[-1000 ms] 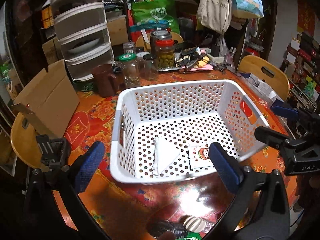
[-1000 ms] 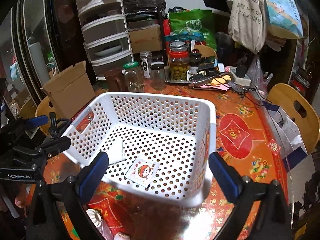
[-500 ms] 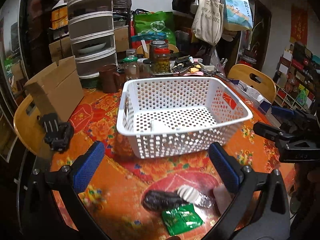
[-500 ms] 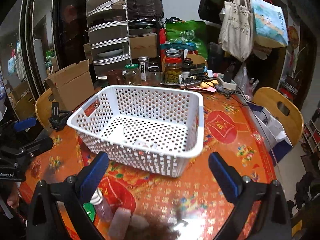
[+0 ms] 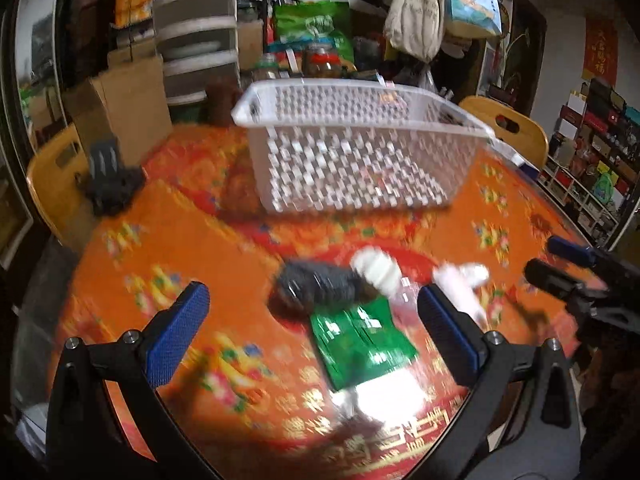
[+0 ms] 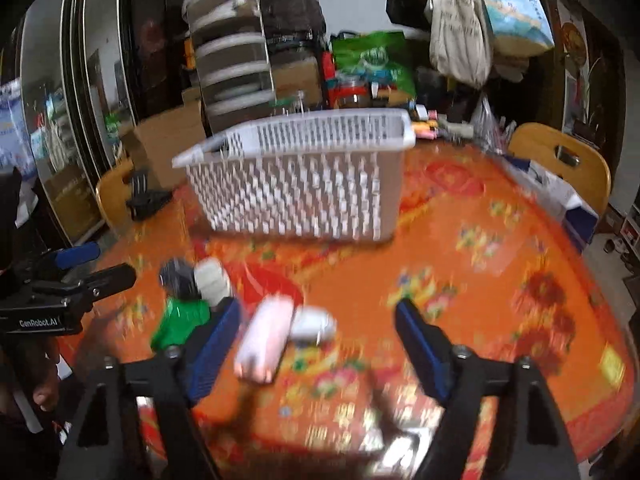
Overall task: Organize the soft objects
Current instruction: 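Move both tools back toward the remaining items on the table, then grasp the green packet with the left tool while the right tool grasps the pink towel roll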
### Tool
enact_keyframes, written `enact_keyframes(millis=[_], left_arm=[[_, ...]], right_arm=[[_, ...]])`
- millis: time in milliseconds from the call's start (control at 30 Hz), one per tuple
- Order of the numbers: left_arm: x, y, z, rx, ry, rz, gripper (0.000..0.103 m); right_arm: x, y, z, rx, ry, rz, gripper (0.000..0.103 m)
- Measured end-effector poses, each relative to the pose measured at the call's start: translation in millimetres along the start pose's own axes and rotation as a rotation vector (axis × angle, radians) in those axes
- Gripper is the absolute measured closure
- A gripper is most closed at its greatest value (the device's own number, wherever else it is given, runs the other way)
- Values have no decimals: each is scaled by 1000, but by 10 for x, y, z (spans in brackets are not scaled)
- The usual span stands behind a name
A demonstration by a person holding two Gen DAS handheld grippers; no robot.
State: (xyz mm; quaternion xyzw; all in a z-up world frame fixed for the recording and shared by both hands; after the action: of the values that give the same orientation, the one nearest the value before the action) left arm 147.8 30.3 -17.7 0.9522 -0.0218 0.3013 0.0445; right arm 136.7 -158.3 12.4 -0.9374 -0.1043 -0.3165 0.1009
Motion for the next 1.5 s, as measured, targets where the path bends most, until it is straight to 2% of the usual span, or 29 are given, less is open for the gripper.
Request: enact_keyframes(millis=[100,133,200,400,733,867,1233,1300,1367,1500], left_arm=[[-167,70,200,-8,-37,6,1],[-200,82,259,-16,-51,4,1],[-265,102,361,-36,-75,-3,7],[-323,138,460,-43,-63,-6,10],[-309,209,575,-27,-76,27,22],[-299,230,615,-34,-82,38,36],[-327,270,621,-31,-58,56,50],[-339,238,589,-29,-37,50,63],[-336,188,545,-53,-24,37,71],[-357,128,547,-61,-23,33,72]], right_arm=[[-177,-60,133,36,-32,16,43],[-220,-87,176,44,-43,18,51],[-292,-139,246,59,-61,19,57],[-326,-220,356,87,-75,19,58],[-317,-367,493,111,-106,-17,69],[-292,-399,546,113,-110,-23,70],[-279,-425,570,107,-98,-46,73],[-285,-426,571,105,-95,-53,74],[-294,-433,570,102,-92,-57,75],[-304,-440,563,108,-92,-57,76]])
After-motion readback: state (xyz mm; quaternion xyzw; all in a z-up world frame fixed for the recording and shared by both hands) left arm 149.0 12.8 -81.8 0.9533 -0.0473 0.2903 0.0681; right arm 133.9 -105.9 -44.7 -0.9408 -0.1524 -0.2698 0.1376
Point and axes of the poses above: each gripper's, at about its wrist camera, not at the fingertips, and z roughly the way its jaws point, y to its right, x to its top, the point moved 2 cm from there along z, roughly the way its jaws point, and after that the axes turned 12 degrees about -y, right-handed, at the moved point
